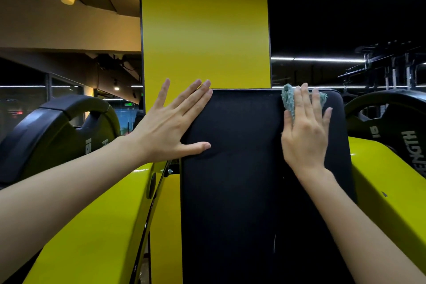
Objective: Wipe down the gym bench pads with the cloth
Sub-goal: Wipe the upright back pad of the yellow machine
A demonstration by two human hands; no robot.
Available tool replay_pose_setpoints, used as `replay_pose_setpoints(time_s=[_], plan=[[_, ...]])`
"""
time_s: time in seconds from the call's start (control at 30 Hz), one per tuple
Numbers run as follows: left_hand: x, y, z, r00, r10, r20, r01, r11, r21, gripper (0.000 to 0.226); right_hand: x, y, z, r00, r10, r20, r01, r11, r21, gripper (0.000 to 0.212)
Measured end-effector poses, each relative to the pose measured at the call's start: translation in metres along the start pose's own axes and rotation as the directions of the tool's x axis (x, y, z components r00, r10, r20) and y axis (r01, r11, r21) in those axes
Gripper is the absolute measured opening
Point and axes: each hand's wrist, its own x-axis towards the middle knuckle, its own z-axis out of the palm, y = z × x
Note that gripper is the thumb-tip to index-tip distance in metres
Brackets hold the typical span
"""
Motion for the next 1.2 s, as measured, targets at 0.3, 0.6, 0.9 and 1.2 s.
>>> replay_pose_setpoints(time_s=[0.3, 0.6, 0.9, 1.2], plan=[[0.009, 0.005, 0.007, 0.999, 0.018, -0.039, -0.016, 0.999, 0.050, 0.100, -0.018, -0.077, 0.028, 0.976, -0.208, -0.067, 0.214, 0.971, 0.109, 0.054], [0.015, 0.012, 0.002, 0.998, 0.054, -0.034, -0.051, 0.996, 0.077, 0.095, 0.000, -0.019, 0.010, 0.940, -0.342, 0.014, 0.339, 0.934, 0.110, 0.052], [0.021, 0.016, 0.008, 0.997, 0.067, -0.045, -0.064, 0.996, 0.058, 0.091, 0.007, 0.014, 0.003, 0.992, -0.118, -0.033, 0.120, 0.991, 0.053, 0.055], [0.023, 0.019, 0.009, 0.996, 0.069, -0.053, -0.067, 0.996, 0.053, 0.093, -0.020, -0.063, 0.025, 0.959, -0.277, -0.066, 0.281, 0.956, 0.079, 0.052]])
